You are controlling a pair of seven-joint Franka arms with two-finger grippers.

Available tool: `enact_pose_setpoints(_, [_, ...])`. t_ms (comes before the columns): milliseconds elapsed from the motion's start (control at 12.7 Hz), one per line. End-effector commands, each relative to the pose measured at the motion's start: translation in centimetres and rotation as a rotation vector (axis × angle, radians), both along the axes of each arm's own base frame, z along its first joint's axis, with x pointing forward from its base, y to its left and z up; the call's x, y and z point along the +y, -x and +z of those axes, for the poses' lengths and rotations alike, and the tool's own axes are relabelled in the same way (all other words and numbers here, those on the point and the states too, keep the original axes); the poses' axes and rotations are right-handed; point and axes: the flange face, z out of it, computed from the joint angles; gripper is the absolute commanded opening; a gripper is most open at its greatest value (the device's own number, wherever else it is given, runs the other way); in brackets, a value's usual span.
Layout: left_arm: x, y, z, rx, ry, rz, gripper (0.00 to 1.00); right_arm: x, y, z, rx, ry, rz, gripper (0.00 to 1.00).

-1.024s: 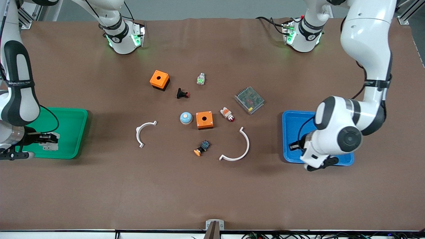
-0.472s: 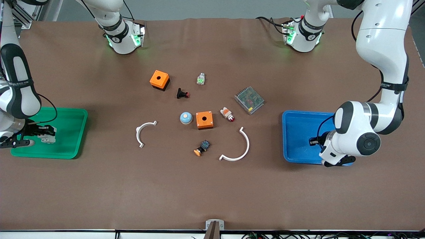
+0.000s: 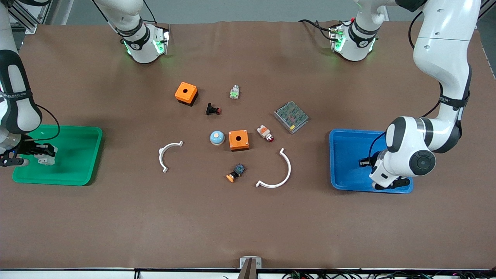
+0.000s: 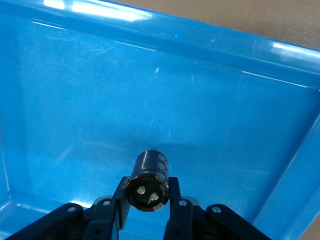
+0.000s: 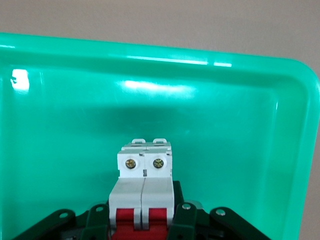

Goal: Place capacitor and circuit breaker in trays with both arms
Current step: 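Lower the breaker into the green tray while the left gripper lowers the capacitor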

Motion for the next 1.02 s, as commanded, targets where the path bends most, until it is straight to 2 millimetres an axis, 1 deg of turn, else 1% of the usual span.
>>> enact_pose_setpoints(0, [0.4, 1.1, 0.1, -0.031, -0.007, -0.022, 0.29, 0.2, 0.3, -0.5, 0.001, -0.009, -0.065, 0.00])
enact_pose_setpoints(157, [0.3, 1.2, -0.1, -0.040, -0.005, -0.022, 0.29, 0.7, 0.3, -0.8, 0.006, -0.012, -0.072, 0.00])
enact_pose_setpoints(236, [0.2, 1.2, -0.1, -0.041, -0.003, -0.025, 0.33, 1.0, 0.3, -0.9, 0.011, -0.016, -0.067, 0.03])
enact_pose_setpoints(315, [0.1, 1.1, 0.3, -0.046, -0.003, -0.028, 0.60, 1.0, 0.2, -0.9, 0.014, -0.017, -0.067, 0.19])
enact_pose_setpoints(394, [0.2, 1.0, 1.4, -0.057, -0.003, -0.034, 1.00, 1.1, 0.1, -0.8, 0.013, -0.016, -0.060, 0.43])
enact_pose_setpoints(472, [0.0, 1.0, 3.4, -0.064, -0.004, -0.046, 1.00, 1.3, -0.1, -0.7, 0.009, -0.013, -0.054, 0.78])
enact_pose_setpoints(551, [0.0, 1.2, 5.3, -0.057, -0.009, -0.049, 1.00, 1.4, -0.4, -0.5, 0.005, -0.012, -0.046, 1.00])
enact_pose_setpoints(709, [-0.1, 1.8, 10.5, -0.071, -0.009, -0.070, 1.00, 2.3, -1.3, 0.3, -0.007, -0.005, -0.029, 1.00])
enact_pose_setpoints(787, [-0.4, 2.4, 12.9, -0.075, -0.005, -0.079, 1.00, 2.8, -1.8, 1.3, -0.006, -0.001, -0.017, 1.00])
enact_pose_setpoints(866, [-0.3, 3.0, 15.3, -0.081, -0.004, -0.086, 1.00, 3.2, -2.9, 3.1, 0.011, -0.008, -0.003, 1.00])
enact_pose_setpoints(945, [-0.3, 3.6, 17.3, -0.080, -0.003, -0.109, 1.00, 3.3, -3.8, 4.8, 0.040, -0.021, 0.000, 1.00])
